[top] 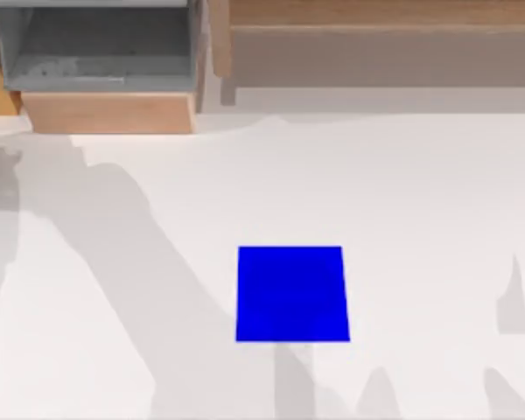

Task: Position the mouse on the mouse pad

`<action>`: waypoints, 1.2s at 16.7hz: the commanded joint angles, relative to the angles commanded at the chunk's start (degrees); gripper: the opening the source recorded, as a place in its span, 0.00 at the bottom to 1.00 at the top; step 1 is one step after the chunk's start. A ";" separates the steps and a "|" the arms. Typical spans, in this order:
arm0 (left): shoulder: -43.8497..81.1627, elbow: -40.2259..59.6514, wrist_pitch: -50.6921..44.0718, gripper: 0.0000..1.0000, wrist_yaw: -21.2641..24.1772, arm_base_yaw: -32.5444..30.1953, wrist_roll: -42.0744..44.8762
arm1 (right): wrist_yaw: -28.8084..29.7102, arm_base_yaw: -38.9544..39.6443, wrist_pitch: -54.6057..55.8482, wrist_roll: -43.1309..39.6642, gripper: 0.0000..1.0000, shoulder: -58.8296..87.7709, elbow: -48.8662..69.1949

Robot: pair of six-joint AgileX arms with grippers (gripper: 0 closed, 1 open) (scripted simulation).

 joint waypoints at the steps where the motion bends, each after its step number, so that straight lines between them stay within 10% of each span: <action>1: 0.00 0.00 0.00 0.00 0.00 0.00 0.00 | 0.00 0.00 0.00 0.00 1.00 0.00 0.00; 20: -4.23 20.14 -22.06 0.00 0.14 -0.27 -0.16 | 0.00 0.00 0.00 0.00 1.00 0.00 0.00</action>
